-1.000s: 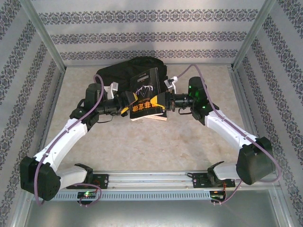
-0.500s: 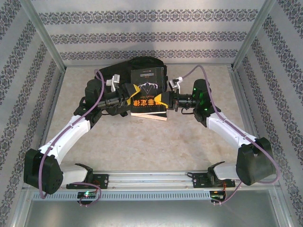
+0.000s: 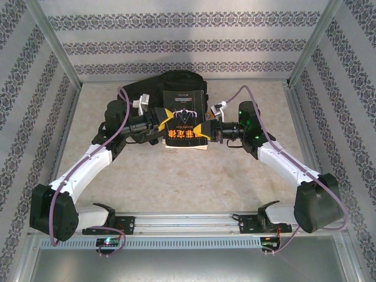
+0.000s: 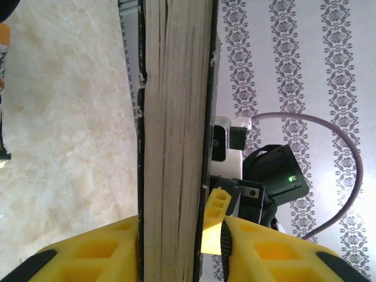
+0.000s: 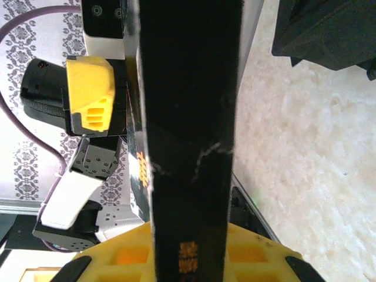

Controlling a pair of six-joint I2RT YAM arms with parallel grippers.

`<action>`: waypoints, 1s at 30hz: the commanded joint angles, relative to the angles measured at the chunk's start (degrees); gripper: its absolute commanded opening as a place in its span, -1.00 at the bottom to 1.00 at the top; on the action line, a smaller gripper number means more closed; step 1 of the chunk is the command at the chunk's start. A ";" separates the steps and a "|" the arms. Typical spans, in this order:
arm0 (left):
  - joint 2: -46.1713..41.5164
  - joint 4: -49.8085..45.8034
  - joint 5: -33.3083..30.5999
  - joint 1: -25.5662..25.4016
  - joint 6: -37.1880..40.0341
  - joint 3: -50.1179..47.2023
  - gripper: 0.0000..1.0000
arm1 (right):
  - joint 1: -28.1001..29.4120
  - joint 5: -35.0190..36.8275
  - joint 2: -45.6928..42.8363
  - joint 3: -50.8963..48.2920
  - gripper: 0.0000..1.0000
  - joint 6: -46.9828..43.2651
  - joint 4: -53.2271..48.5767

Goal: Pack the student bag
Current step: Pass the book.

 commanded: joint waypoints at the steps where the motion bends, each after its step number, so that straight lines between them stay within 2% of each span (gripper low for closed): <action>1: -0.85 1.43 2.28 -0.50 4.28 -1.25 -0.33 | 0.97 -2.79 1.26 2.43 -1.00 -5.79 -3.46; 2: -1.18 0.47 2.35 -0.56 5.37 -1.46 -0.35 | 1.21 -2.67 1.35 2.74 -1.00 -7.19 -5.41; 5: -1.85 -4.26 2.45 -0.50 8.97 -1.17 -0.60 | 1.96 -2.44 1.47 3.32 -1.00 -9.63 -8.25; 8: -2.29 0.03 2.79 -0.54 6.52 -2.64 -0.95 | 1.97 -2.30 1.47 3.62 -1.00 -9.98 -8.77; 9: -2.29 2.55 2.66 -0.50 4.95 -3.16 -1.00 | 1.78 -2.06 1.40 3.70 -1.00 -10.10 -9.24; 10: -2.37 4.46 2.09 -0.54 3.69 -3.40 -1.00 | 1.48 -1.30 1.26 3.73 -0.97 -10.15 -9.40; 11: -2.52 5.78 0.86 -0.53 2.60 -3.69 -1.00 | 1.03 -0.40 0.97 3.63 -0.78 -9.67 -9.25; 12: -2.92 7.40 -1.02 -0.50 1.19 -4.12 -1.00 | 0.46 0.36 0.69 3.39 -0.69 -8.63 -8.27; 15: -4.69 10.96 -8.92 -0.56 -2.13 -5.46 -1.00 | -1.10 3.80 -0.87 1.79 -0.17 -1.77 -1.23; 21: -6.06 14.66 -23.50 -2.17 -5.85 -5.37 -1.00 | 1.44 20.17 -3.26 -2.16 0.49 14.60 16.99; 25: -5.08 15.65 -27.78 -3.84 -6.50 -3.27 -1.00 | 6.75 26.91 0.49 -1.05 0.60 21.67 26.57; 27: -4.63 15.59 -29.10 -4.42 -6.57 -2.29 -1.00 | 8.11 28.97 2.10 0.01 0.62 23.07 27.84; 30: -4.50 15.25 -31.80 -5.04 -6.35 -1.39 -1.00 | 9.50 36.29 1.90 -1.65 0.59 24.62 31.38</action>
